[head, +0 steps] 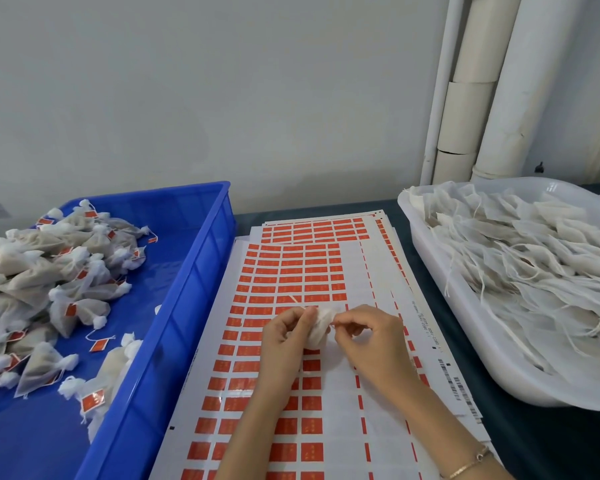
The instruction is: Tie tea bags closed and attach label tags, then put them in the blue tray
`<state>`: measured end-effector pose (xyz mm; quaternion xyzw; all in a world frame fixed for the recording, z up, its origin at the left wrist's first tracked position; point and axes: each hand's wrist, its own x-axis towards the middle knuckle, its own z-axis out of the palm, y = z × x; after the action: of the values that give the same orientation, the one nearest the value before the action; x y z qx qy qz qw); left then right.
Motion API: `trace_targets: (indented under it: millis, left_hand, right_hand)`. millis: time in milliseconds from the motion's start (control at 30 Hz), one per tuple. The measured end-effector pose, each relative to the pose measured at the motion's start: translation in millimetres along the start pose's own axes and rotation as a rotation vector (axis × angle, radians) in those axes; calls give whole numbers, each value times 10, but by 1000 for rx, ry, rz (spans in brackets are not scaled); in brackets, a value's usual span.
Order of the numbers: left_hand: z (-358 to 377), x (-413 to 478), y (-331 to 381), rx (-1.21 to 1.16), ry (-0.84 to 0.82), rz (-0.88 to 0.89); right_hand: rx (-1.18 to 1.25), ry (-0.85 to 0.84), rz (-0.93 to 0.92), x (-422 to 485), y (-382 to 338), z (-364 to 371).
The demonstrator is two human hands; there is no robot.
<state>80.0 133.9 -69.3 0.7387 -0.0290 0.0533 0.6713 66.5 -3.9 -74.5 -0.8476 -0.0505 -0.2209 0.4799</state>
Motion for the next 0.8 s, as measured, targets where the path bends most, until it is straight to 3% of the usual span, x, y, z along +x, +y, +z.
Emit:
trace_targets:
  millis: [367,500,800]
  left_hand:
    - [-3,-21,32,-6,-39,31]
    - [-7,-29,41,4,-66,65]
    - [-13,-60,71,-63,-9,40]
  right_hand:
    - [201,-93,90,9,-54,-8]
    - [100,-91,69,26,4,-15]
    - [23,35,-194,-18,-35,-32]
